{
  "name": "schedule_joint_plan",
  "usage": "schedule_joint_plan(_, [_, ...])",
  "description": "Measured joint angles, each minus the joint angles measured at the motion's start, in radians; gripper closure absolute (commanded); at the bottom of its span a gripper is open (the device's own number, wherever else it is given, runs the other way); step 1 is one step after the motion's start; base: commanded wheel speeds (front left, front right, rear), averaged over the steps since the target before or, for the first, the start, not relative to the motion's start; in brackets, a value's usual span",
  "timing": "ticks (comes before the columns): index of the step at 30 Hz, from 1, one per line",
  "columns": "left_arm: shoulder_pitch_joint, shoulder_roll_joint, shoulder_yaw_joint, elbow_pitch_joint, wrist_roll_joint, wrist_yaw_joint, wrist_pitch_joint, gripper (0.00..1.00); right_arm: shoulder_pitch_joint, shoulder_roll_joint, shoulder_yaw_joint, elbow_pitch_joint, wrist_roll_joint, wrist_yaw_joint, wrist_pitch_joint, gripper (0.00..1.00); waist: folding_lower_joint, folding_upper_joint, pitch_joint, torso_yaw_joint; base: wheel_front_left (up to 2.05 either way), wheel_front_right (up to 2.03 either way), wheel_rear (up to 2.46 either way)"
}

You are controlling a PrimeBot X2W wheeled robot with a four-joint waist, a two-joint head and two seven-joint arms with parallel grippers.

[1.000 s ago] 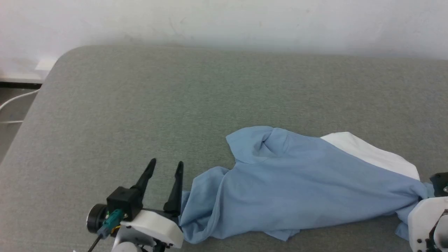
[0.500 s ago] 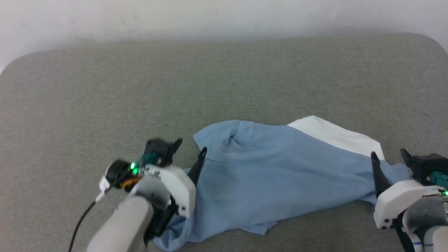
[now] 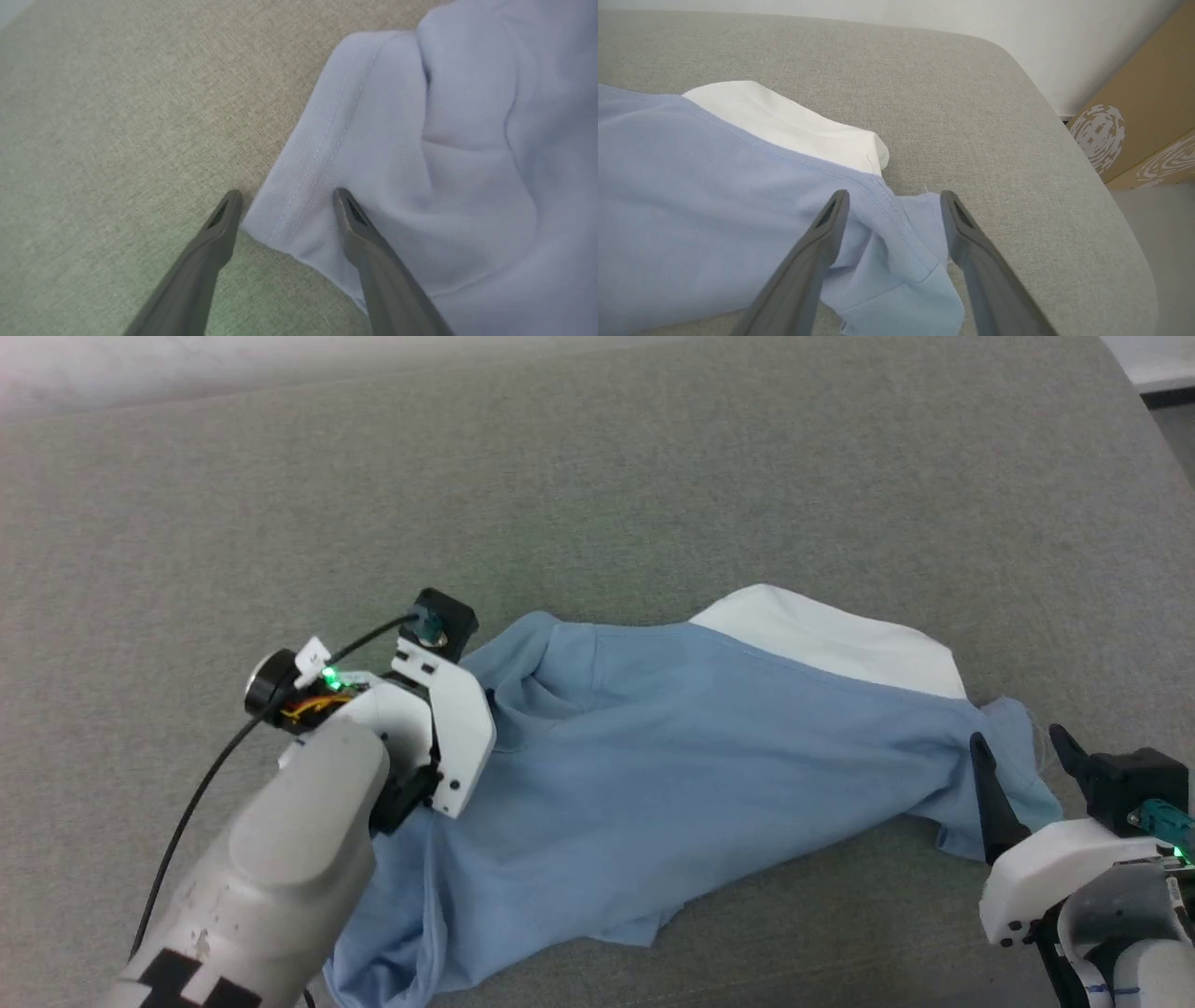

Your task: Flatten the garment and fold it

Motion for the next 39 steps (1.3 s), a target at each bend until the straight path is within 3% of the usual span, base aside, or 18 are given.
schedule_joint_plan(2, [-0.028,-0.002,-0.009,0.028,-0.021,-0.020,0.041,0.00,0.000,0.000,-0.005,0.010,0.000,0.000,-0.005,0.00,-0.0002,0.0000,0.013,-0.013,0.00,0.00,0.00])
schedule_joint_plan(3, [-0.042,-0.002,-0.017,0.040,-0.031,-0.028,0.070,0.13,0.000,0.000,-0.008,0.015,0.000,0.000,-0.007,0.00,-0.0003,0.0000,0.018,-0.018,0.00,0.00,0.00])
schedule_joint_plan(4, [-0.057,-0.001,-0.024,0.045,-0.042,-0.038,0.095,0.73,-0.001,0.000,-0.011,0.019,-0.001,0.000,-0.010,0.00,-0.0003,0.0000,0.023,-0.023,0.00,0.00,0.00])
schedule_joint_plan(5, [-0.065,-0.001,-0.026,0.046,-0.058,-0.042,0.110,1.00,-0.001,0.000,-0.012,0.021,-0.001,0.000,-0.013,0.00,-0.0003,0.0000,0.027,-0.026,0.00,0.00,0.00])
schedule_joint_plan(10, [-0.066,0.000,0.008,0.042,-0.098,-0.044,0.001,1.00,-0.002,0.001,-0.015,0.026,0.000,0.000,-0.023,0.00,0.0000,0.0000,0.029,-0.016,0.00,0.00,0.00])
schedule_joint_plan(17, [-0.052,0.061,0.167,0.020,-0.145,0.054,-0.289,1.00,-0.003,0.001,-0.015,0.026,-0.003,0.000,-0.025,0.00,0.0001,0.0000,0.000,0.034,0.00,0.00,0.00])
schedule_joint_plan(21, [-0.031,0.111,0.254,-0.005,-0.168,0.106,-0.404,1.00,-0.001,0.002,-0.002,0.021,-0.003,0.000,-0.023,0.00,0.0000,0.0000,-0.022,0.072,0.00,0.00,0.00])
schedule_joint_plan(26, [0.079,0.158,0.334,-0.024,-0.214,0.172,-0.461,1.00,0.010,0.002,0.011,0.010,-0.003,0.000,-0.015,0.00,0.0000,0.0000,-0.048,0.123,0.00,0.00,0.00])
schedule_joint_plan(30, [0.216,0.155,0.361,-0.017,-0.251,0.206,-0.474,1.00,0.013,0.002,0.026,0.005,0.000,0.000,-0.010,0.00,-0.0001,0.0000,-0.065,0.161,0.00,0.00,0.00])
schedule_joint_plan(31, [0.246,0.148,0.364,-0.014,-0.262,0.208,-0.478,0.80,0.013,0.000,0.033,0.005,0.001,0.000,-0.007,0.00,-0.0001,0.0000,-0.068,0.170,0.00,0.00,0.00])
schedule_joint_plan(32, [0.270,0.140,0.365,-0.013,-0.267,0.211,-0.489,0.24,0.014,-0.002,0.039,0.006,0.004,0.000,-0.003,0.00,-0.0001,0.0000,-0.072,0.178,0.00,0.00,0.00])
schedule_joint_plan(33, [0.289,0.130,0.365,-0.013,-0.269,0.213,-0.502,0.00,0.014,-0.004,0.044,0.006,0.009,0.000,-0.002,0.00,-0.0001,0.0000,-0.075,0.186,0.00,0.00,0.00])
schedule_joint_plan(39, [0.335,0.090,0.374,-0.091,-0.253,0.214,-0.661,0.00,0.021,-0.085,0.089,0.023,0.011,0.000,0.026,0.00,-0.0001,0.0000,-0.099,0.224,0.00,0.00,0.00])
